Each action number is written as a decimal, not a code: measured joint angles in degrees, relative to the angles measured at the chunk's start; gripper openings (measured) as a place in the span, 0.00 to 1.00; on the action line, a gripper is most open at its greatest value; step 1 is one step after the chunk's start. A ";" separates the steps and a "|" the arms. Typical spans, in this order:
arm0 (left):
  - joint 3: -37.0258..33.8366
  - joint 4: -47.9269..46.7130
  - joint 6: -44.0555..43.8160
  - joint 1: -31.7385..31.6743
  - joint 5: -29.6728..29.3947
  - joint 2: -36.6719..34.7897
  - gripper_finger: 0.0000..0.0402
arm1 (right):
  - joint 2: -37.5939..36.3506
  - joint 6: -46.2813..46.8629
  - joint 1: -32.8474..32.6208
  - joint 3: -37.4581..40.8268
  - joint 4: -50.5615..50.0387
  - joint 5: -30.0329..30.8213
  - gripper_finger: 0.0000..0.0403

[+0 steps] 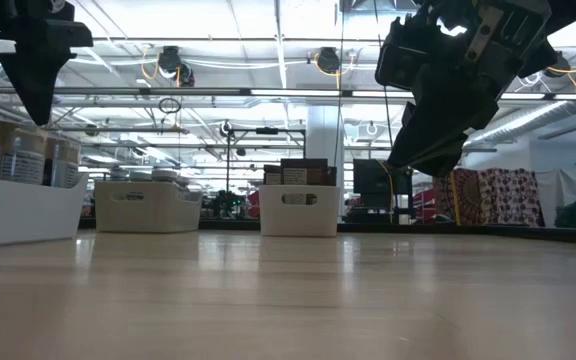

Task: Sort spices by type
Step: Return to Home Position

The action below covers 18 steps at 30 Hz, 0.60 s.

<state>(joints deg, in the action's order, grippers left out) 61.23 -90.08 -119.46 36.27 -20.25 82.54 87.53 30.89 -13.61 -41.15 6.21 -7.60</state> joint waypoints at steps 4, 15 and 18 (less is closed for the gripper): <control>0.00 0.00 0.21 0.00 0.00 0.00 0.83 | -0.01 -0.01 0.00 0.00 0.01 0.01 0.00; 3.69 0.09 8.10 0.00 -2.55 -2.04 0.84 | 0.00 -0.01 0.00 0.00 0.02 0.00 0.00; 5.78 0.08 11.80 0.00 -5.79 -3.04 0.84 | 0.00 -0.01 0.00 -0.02 0.04 0.01 0.00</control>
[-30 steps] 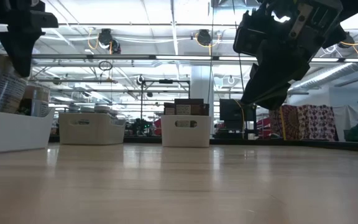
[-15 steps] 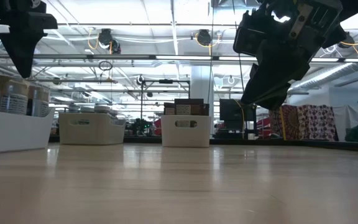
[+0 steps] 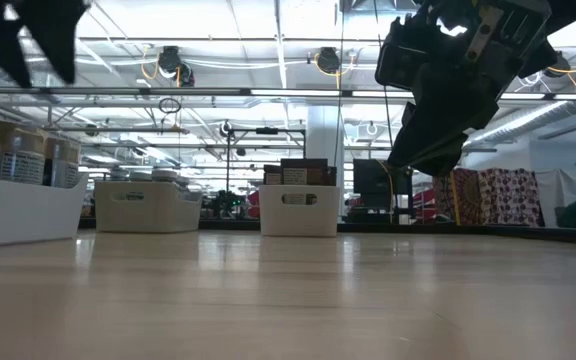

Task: Sort spices by type
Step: Return to Home Position

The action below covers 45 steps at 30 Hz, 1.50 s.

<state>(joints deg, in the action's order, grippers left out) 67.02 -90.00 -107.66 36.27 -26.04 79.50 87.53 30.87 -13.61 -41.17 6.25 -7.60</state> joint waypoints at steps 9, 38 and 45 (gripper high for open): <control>3.66 16.10 13.04 -0.45 -17.98 -0.65 0.84 | -0.01 0.00 0.00 0.00 5.75 0.00 0.00; 3.64 86.94 92.85 -31.86 12.94 0.39 0.84 | -25.18 -9.27 5.29 -2.58 10.72 1.10 0.00; 2.35 80.44 96.24 -34.69 14.75 -6.87 0.84 | -35.25 -11.52 5.75 -2.54 -4.36 5.78 0.00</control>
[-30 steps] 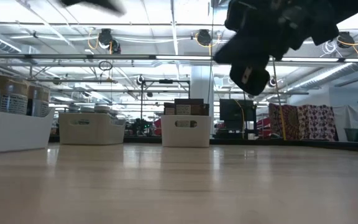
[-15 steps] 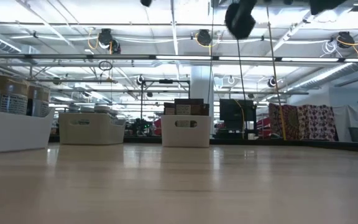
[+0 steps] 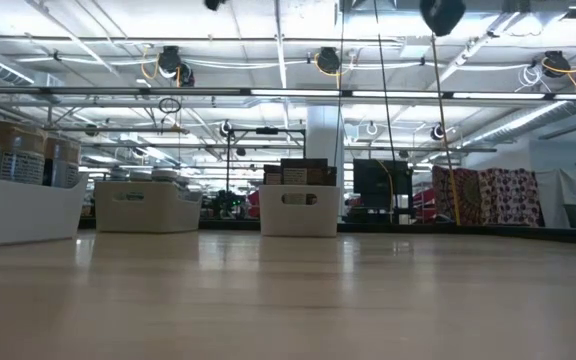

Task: Sort spices by type
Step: Return to Home Position

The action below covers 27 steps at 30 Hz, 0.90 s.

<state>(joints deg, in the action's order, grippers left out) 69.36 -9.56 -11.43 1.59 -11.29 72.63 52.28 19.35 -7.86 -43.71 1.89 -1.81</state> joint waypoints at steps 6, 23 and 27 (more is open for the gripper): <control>-10.56 2.02 -2.17 -0.04 -1.00 -10.99 0.84 | -6.12 -1.57 -0.09 1.47 -2.47 1.91 0.00; -43.93 16.95 -14.62 0.04 -3.98 -41.75 0.84 | -11.18 8.96 -0.09 21.36 15.72 6.32 0.00; -49.67 18.77 -16.67 0.04 -4.00 -46.35 0.84 | -11.18 11.90 -0.09 26.19 20.43 6.33 0.00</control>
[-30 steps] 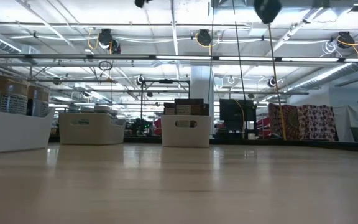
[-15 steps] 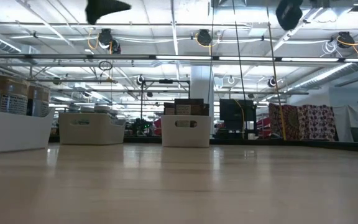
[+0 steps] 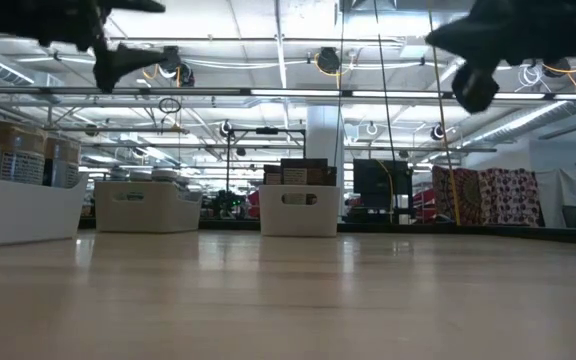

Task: Sort spices by type
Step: Return to Home Position

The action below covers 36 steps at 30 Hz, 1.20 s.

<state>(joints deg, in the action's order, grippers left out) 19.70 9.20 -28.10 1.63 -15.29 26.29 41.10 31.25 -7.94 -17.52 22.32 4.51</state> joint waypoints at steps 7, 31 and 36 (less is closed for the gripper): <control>-9.29 6.09 -4.64 0.00 1.15 -7.24 0.84 | 0.00 4.97 0.00 7.65 7.85 0.14 0.00; -16.15 -6.09 -5.60 0.02 5.36 -26.28 0.84 | -19.36 1.91 3.10 16.72 -8.46 3.00 0.00; -17.04 -7.41 -4.36 0.02 4.55 -26.28 0.84 | -22.90 -0.62 4.21 16.71 -13.18 3.19 0.00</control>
<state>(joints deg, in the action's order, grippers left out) 2.65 1.79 -32.46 1.65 -10.73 0.01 18.20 30.63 -3.73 -0.82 9.14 7.70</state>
